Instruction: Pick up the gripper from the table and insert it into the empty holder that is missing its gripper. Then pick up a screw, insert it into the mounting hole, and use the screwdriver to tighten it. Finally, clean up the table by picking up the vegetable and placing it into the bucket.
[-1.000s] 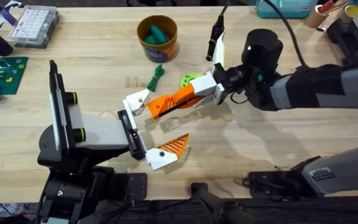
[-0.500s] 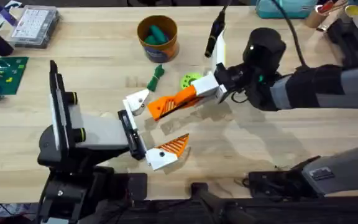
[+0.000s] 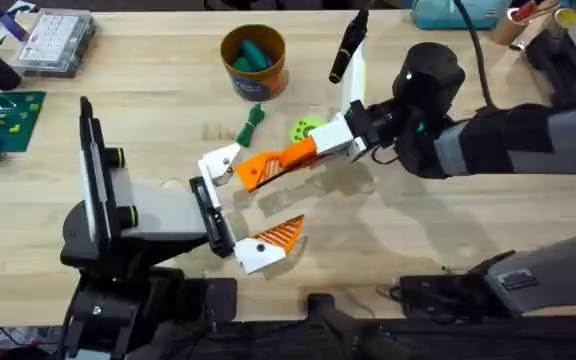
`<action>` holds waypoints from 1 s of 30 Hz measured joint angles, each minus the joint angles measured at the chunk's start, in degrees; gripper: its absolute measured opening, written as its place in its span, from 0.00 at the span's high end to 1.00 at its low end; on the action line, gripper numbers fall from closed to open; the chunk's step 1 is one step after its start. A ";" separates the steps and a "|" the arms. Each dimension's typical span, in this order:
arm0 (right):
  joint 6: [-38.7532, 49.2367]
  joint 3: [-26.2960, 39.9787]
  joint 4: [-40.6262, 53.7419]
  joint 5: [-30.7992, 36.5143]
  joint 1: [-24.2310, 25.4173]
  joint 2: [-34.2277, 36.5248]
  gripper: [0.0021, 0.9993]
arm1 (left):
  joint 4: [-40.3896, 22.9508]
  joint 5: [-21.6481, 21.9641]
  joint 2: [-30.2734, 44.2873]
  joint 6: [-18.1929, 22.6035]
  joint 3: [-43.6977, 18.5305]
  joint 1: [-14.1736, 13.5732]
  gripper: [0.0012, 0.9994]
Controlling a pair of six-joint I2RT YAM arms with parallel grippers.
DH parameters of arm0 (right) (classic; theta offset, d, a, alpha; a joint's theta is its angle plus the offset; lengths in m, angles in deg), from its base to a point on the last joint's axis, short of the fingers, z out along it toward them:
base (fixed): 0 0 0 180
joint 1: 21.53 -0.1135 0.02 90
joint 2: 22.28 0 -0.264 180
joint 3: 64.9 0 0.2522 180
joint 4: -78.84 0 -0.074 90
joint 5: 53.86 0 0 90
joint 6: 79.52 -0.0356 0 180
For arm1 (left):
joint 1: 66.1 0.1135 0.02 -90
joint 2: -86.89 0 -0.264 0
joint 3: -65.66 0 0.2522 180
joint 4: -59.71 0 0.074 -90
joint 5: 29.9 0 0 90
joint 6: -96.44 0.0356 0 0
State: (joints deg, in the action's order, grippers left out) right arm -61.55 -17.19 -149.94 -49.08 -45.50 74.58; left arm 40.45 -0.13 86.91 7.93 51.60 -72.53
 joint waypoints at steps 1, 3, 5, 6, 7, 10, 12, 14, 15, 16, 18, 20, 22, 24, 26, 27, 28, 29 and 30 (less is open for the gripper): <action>0.11 0.00 0.00 0.21 -0.02 0.01 0.98 | 0.01 0.00 0.00 0.00 0.00 0.00 0.01; 0.32 0.00 0.24 0.79 -0.03 0.01 0.98 | 0.01 0.00 0.00 0.01 0.00 0.00 0.01; 0.50 0.00 1.05 1.59 -0.12 0.01 0.98 | 0.01 0.00 0.00 0.01 0.01 0.00 0.01; 0.55 0.00 1.72 1.94 -0.20 0.00 0.98 | 0.00 0.00 0.00 0.02 0.00 0.00 0.01; 0.59 0.00 2.44 2.32 -0.35 0.01 0.98 | 0.00 0.00 0.00 0.01 0.00 0.00 0.01; 0.79 -0.02 3.04 3.22 -0.94 0.01 0.99 | 0.00 0.00 0.00 0.00 0.00 0.00 0.01; 0.96 -0.02 3.03 3.74 -1.43 0.02 0.98 | -0.01 0.00 0.00 -0.02 0.00 0.00 0.01; 1.16 -0.02 3.02 4.18 -1.84 0.01 0.98 | -0.01 0.00 0.00 -0.03 0.00 0.00 0.01; 1.28 -0.02 3.01 4.32 -1.98 0.01 0.98 | -0.01 0.00 0.00 -0.05 0.00 0.00 0.01; 1.36 -0.02 2.99 4.40 -2.07 0.02 0.98 | -0.01 0.00 0.00 -0.07 0.00 0.00 0.01; 1.40 -0.02 2.99 4.49 -2.14 0.01 0.99 | -0.01 0.00 0.00 -0.18 0.00 0.00 0.01; 1.40 -0.02 2.99 4.62 -2.15 0.02 0.98 | -0.02 0.00 0.00 -0.20 0.00 0.00 0.01; 1.40 -0.02 3.00 4.62 -2.15 0.02 0.98 | -0.03 0.00 0.00 -0.20 0.00 0.00 0.01; 1.32 -0.02 3.02 4.74 -2.15 0.02 0.98 | -0.05 0.00 0.00 -0.20 0.00 0.00 0.01; 1.30 -0.02 3.01 4.94 -2.15 0.01 0.98 | -0.06 0.00 0.00 -0.20 0.00 0.00 0.01; 1.26 -0.02 2.99 5.05 -2.16 0.02 0.98 | -0.06 0.01 0.00 -0.21 0.00 0.00 0.01; 1.15 -0.02 3.01 5.14 -2.20 0.02 0.98 | -0.04 0.02 0.00 -0.22 0.00 0.00 0.01; 0.99 -0.02 3.00 5.24 -2.25 0.02 0.98 | -0.05 0.04 0.00 -0.22 0.00 0.00 0.01; 0.75 -0.02 2.98 5.40 -2.33 0.01 0.98 | -0.06 0.07 0.00 -0.22 0.00 0.00 0.01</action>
State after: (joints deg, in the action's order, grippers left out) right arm -60.79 -17.21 -146.96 -43.68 -47.83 74.59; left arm 40.39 -0.06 86.91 7.71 51.60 -72.53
